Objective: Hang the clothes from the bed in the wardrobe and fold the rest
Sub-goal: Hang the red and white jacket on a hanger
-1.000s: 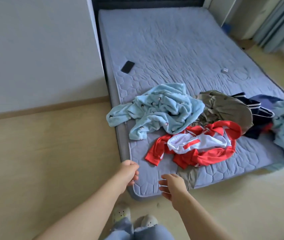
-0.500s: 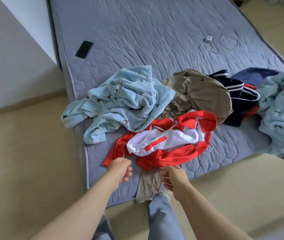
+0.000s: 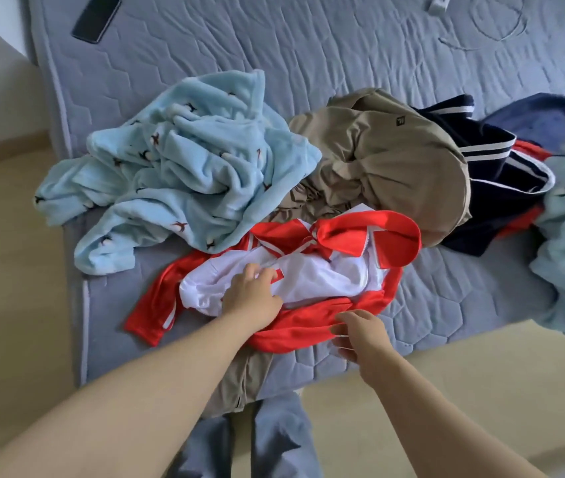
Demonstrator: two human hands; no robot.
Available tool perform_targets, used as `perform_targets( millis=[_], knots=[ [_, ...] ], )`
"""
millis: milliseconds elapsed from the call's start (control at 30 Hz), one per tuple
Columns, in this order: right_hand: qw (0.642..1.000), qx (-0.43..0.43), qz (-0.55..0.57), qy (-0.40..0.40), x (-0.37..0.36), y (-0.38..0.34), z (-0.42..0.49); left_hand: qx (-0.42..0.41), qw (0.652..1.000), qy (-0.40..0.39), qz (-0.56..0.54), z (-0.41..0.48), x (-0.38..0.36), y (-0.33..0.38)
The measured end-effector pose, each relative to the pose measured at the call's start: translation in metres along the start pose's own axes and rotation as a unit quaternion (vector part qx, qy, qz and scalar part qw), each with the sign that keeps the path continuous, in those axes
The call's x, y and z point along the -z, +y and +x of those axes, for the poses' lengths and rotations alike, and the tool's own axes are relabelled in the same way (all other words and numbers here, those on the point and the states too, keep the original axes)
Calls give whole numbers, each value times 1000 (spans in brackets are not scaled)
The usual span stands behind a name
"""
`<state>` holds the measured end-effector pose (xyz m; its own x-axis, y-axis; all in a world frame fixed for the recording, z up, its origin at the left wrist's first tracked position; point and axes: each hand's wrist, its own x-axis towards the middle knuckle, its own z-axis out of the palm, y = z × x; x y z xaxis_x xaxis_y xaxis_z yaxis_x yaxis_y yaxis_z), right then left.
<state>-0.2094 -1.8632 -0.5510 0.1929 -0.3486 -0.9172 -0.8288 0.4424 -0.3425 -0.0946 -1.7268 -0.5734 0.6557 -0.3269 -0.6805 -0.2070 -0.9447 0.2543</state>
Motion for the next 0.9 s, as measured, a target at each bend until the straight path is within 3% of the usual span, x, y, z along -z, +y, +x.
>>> perform_targets(
  millis=[100, 200, 300, 433, 533, 600, 667, 733, 900],
  knots=[
    [1000, -18, -7, -2, 4, 10, 25, -25, 996, 32, 78, 32, -22, -7],
    [999, -30, -12, -5, 7, 22, 43, 49, 995, -46, 70, 53, -44, -15],
    [999, -52, -9, -6, 6, 32, 51, 48, 994, -72, 69, 58, -65, -21],
    [996, -78, 37, -22, -8, 37, 52, 48, 985, -59, -152, 57, -73, -24],
    [996, -67, 58, -23, -21, 36, 47, 92, 929, 3, -360, 43, -54, -27],
    [997, -41, 72, 6, -27, 33, 42, 161, 860, 96, -475, 32, -28, -36],
    [995, -9, 94, 34, -32, 22, 35, 198, 782, 113, -580, 15, 3, -46],
    [988, -21, 153, 19, -39, 7, 29, 162, 771, 74, -611, -10, 33, -56],
    [952, -37, 274, -133, -73, -35, 12, -36, 806, -74, -587, -76, 72, -94]
  ],
)
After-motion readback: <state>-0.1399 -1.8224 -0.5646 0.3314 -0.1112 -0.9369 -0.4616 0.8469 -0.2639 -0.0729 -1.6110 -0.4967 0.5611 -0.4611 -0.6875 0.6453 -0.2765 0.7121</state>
